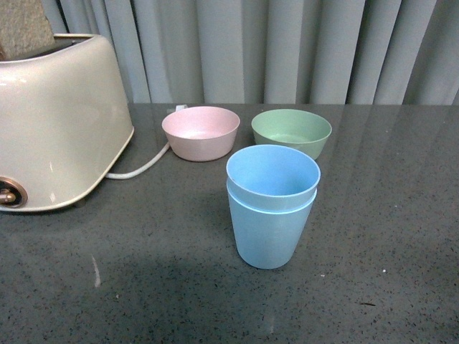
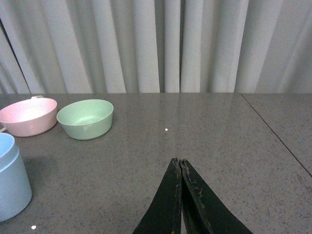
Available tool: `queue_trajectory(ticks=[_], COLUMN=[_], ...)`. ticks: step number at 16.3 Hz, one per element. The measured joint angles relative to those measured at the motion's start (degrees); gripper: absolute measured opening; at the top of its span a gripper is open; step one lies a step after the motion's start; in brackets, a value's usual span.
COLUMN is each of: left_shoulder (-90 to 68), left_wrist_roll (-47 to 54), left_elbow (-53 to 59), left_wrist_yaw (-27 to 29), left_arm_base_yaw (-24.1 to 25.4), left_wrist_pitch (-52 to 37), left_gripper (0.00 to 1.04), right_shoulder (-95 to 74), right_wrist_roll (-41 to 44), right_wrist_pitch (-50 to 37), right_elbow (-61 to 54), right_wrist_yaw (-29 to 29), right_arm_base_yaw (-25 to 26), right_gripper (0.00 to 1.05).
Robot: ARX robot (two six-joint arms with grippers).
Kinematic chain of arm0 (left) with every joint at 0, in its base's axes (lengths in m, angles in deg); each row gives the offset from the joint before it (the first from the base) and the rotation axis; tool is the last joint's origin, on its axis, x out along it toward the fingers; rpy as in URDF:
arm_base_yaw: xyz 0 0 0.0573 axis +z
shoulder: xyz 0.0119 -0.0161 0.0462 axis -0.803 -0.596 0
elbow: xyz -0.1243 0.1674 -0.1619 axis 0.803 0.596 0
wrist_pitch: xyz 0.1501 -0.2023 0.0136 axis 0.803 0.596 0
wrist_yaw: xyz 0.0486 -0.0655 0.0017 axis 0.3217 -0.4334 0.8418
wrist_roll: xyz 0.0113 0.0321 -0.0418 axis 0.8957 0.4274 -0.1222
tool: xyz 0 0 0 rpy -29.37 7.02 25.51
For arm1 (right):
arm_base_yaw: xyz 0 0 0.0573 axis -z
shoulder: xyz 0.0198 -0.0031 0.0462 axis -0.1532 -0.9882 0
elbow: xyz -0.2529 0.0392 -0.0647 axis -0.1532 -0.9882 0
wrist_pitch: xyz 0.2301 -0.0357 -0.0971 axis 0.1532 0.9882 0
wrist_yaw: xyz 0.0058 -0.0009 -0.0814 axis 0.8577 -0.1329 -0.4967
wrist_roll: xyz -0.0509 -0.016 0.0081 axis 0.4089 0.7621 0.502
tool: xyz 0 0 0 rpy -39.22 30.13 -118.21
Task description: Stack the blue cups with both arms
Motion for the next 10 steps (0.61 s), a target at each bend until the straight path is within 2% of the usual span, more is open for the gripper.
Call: queue_trajectory(ticks=[10], left_shoulder=[0.0], left_wrist_roll=[0.0], left_elbow=[0.0], left_wrist_yaw=[0.0], left_arm_base_yaw=[0.0], left_wrist_pitch=[0.0], left_gripper=[0.98], right_shoulder=[5.9], right_wrist_roll=[0.1], right_wrist_pitch=[3.4], right_elbow=[-2.3], right_wrist_yaw=[0.0], right_arm_base_yaw=[0.0], right_gripper=[0.02])
